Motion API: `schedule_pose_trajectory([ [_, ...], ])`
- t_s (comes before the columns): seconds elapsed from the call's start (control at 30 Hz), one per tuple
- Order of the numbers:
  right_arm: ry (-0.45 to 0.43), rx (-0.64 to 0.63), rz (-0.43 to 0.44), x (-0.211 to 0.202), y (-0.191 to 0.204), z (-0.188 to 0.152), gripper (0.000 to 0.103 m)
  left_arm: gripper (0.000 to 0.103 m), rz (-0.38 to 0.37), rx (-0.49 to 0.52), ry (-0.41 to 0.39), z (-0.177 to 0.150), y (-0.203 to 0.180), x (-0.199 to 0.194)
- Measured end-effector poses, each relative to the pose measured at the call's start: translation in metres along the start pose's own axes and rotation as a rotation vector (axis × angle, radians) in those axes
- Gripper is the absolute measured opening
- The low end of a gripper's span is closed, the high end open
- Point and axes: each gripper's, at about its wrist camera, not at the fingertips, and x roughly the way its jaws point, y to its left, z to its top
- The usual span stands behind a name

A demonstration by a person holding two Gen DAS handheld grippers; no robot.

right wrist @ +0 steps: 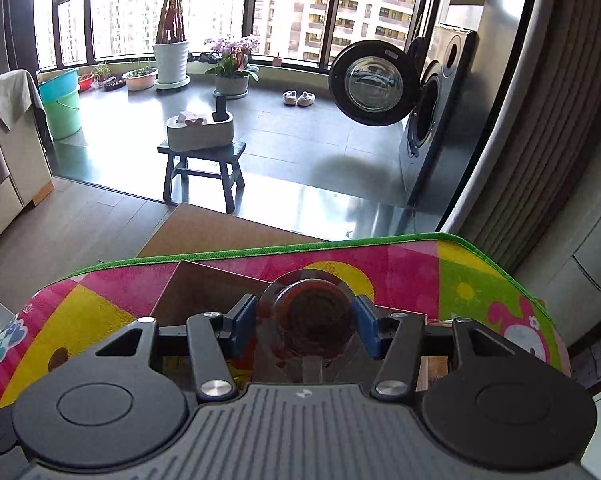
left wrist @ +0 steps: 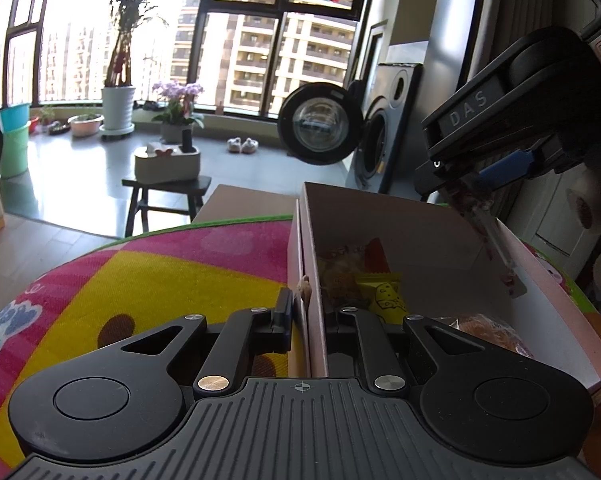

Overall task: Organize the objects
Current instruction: 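Lower the round cake into the box and open the right tool, then carry the wrapped bread roll into the box and open the right tool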

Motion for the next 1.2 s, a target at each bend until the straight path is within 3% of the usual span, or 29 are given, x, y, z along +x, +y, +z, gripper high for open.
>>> schedule_pose_trajectory([
  [0.13,0.024,-0.015,-0.008,0.017,0.005,-0.001,0.053,0.014,0.000,-0.001,0.003,0.000,0.000,0.000],
  [0.23,0.030,0.001,-0.031,0.017,0.003,-0.002,0.065,0.014,0.000,-0.001,0.002,0.001,0.000,0.000],
  [0.3,0.024,0.019,-0.023,0.009,-0.005,-0.004,0.067,0.014,-0.001,-0.002,0.002,0.000,0.000,-0.001],
  [0.47,-0.008,0.078,-0.016,-0.027,-0.034,-0.017,0.075,0.014,-0.002,-0.002,0.002,0.001,0.000,-0.002],
  [0.63,-0.033,0.126,-0.039,-0.071,-0.073,-0.050,0.079,0.014,-0.002,-0.002,0.001,0.001,0.001,-0.002],
  [0.87,-0.063,0.160,-0.157,-0.113,-0.131,-0.098,0.086,0.014,0.001,0.003,0.000,0.003,0.001,-0.003],
  [1.1,0.004,0.244,-0.185,-0.095,-0.172,-0.143,0.086,0.014,0.004,0.007,-0.002,0.004,0.001,-0.003],
  [1.2,0.023,0.287,-0.148,-0.078,-0.180,-0.150,0.086,0.014,0.007,0.011,-0.005,0.004,0.000,-0.004],
])
